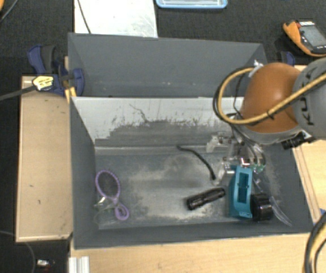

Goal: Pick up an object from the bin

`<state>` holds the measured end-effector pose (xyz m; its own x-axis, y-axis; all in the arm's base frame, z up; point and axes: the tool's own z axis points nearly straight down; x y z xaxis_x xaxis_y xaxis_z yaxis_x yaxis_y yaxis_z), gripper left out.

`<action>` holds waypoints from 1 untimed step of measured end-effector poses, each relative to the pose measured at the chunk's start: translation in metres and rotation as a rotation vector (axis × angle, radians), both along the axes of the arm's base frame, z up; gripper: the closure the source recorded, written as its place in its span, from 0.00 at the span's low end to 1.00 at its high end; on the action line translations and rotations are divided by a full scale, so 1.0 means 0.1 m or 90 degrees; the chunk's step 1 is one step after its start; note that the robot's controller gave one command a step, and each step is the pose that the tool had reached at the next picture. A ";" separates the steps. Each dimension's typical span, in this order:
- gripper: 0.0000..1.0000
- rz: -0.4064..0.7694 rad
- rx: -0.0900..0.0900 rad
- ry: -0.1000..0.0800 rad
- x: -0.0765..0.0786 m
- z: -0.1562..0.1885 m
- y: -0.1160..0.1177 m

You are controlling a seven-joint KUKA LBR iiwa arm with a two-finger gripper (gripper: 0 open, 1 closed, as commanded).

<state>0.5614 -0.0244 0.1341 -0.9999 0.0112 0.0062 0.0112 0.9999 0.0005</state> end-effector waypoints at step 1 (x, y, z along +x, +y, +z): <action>0.00 0.001 0.000 -0.005 0.02 0.05 0.00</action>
Offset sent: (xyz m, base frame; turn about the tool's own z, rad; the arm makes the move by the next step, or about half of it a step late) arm -0.0402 0.0046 0.0135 -0.4039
